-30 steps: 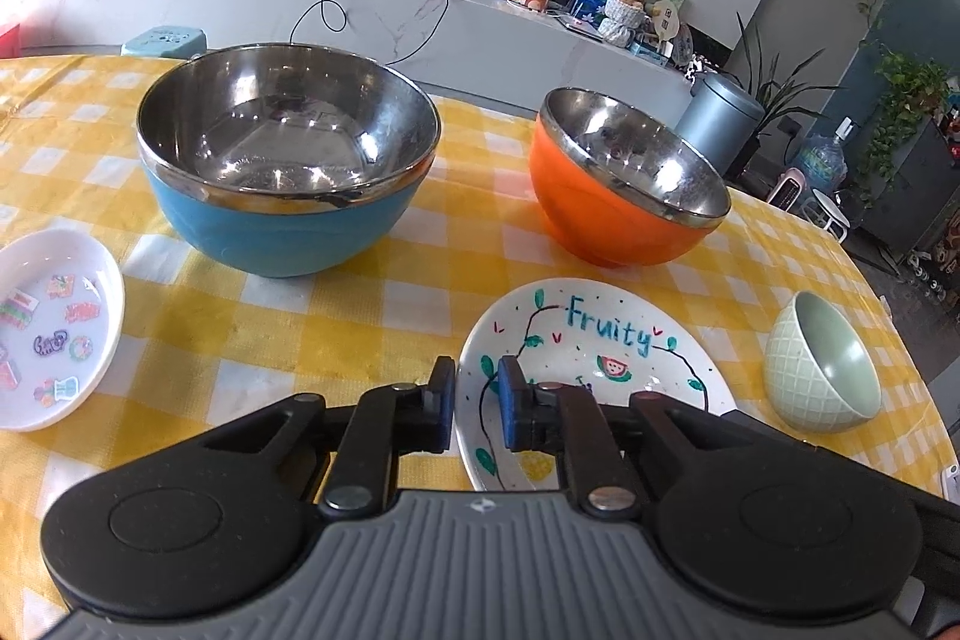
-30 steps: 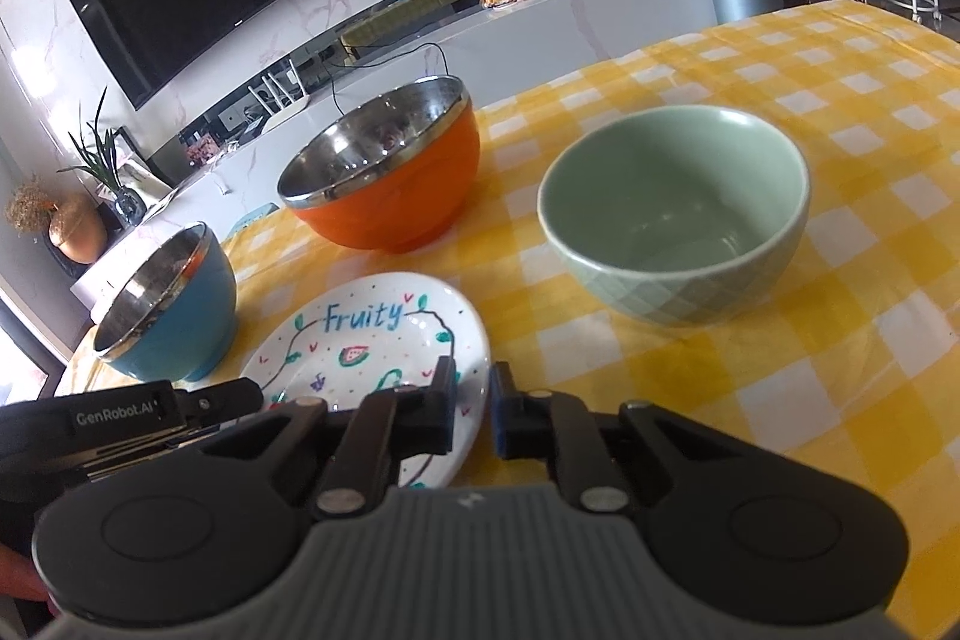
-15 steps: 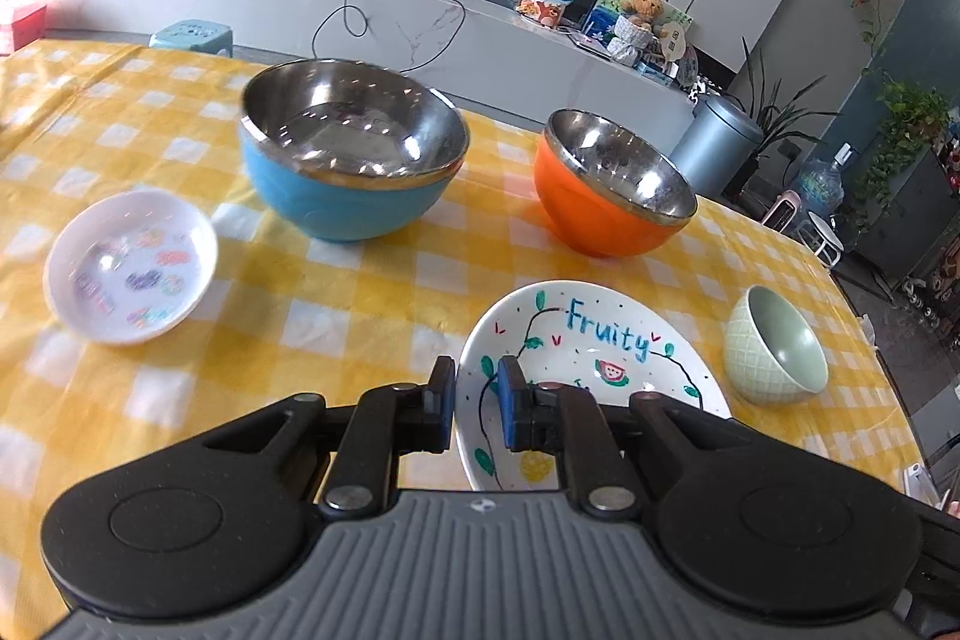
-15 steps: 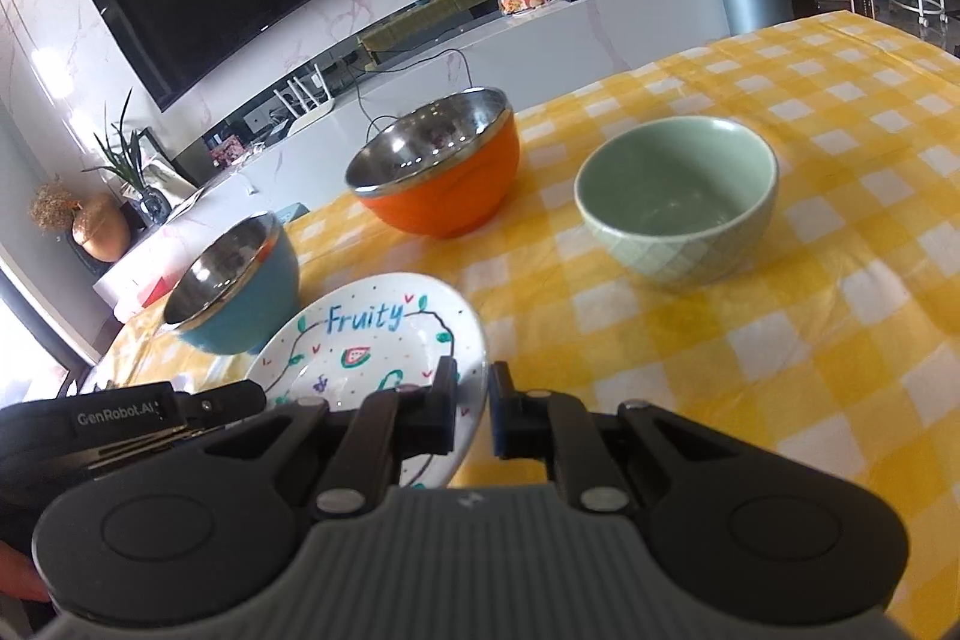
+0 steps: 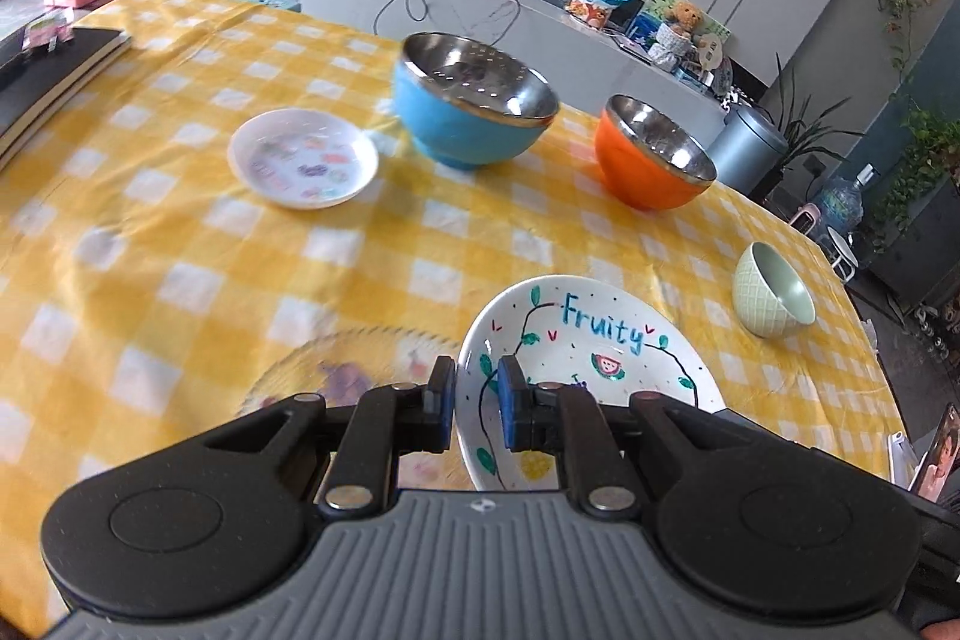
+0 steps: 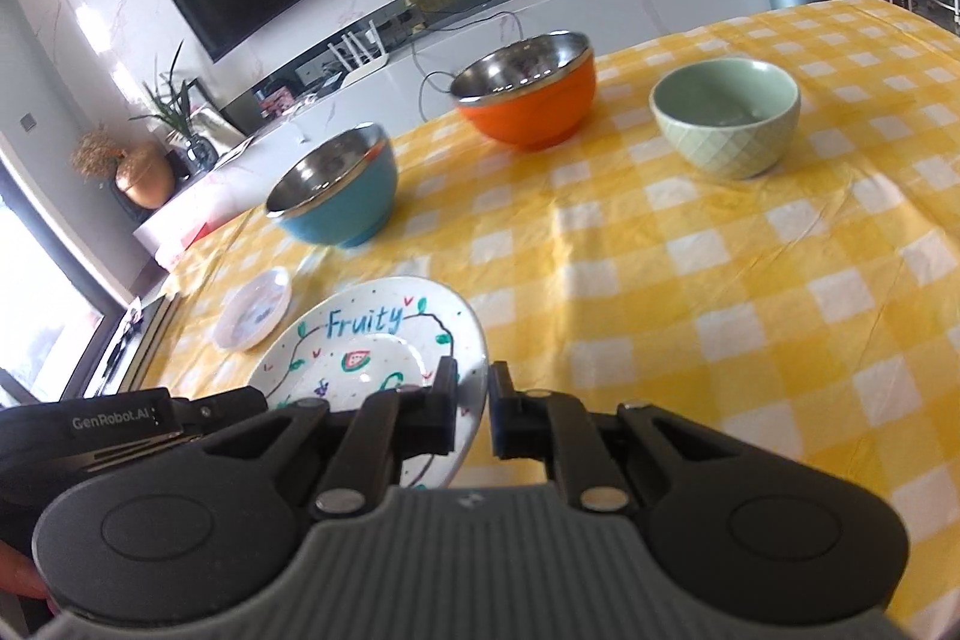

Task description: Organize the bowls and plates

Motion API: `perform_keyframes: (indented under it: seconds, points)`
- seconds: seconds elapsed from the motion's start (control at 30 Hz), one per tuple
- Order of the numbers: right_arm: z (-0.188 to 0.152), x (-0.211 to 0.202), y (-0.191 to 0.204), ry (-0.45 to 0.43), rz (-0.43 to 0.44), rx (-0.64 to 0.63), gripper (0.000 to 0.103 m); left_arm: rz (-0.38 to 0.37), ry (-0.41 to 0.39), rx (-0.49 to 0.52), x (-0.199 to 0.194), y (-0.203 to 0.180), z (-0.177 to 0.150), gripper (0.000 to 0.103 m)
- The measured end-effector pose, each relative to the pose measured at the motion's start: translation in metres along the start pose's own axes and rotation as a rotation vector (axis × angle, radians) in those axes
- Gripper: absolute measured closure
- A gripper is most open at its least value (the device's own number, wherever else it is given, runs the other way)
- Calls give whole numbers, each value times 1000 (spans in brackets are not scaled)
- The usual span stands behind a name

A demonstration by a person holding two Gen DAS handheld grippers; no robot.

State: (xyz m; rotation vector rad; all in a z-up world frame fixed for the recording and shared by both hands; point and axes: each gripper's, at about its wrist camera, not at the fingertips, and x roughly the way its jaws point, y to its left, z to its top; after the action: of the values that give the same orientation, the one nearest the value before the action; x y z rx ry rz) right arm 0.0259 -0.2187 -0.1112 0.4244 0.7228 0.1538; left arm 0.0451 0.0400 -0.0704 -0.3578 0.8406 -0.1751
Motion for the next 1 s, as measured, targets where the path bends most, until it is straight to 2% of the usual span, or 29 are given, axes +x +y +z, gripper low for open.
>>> perform_keyframes:
  seconds: [0.37,0.6,1.0]
  points:
    - [-29,-9,39,49,52,-85,95,33,-29,-69,-37,39,-19,87]
    - [-39,-3,50,72,50,-121,95,43,-20,-106,-35,53,-29,87]
    - [-41,17,57,94,37,-128,95,81,-40,-89,-26,61,-29,87]
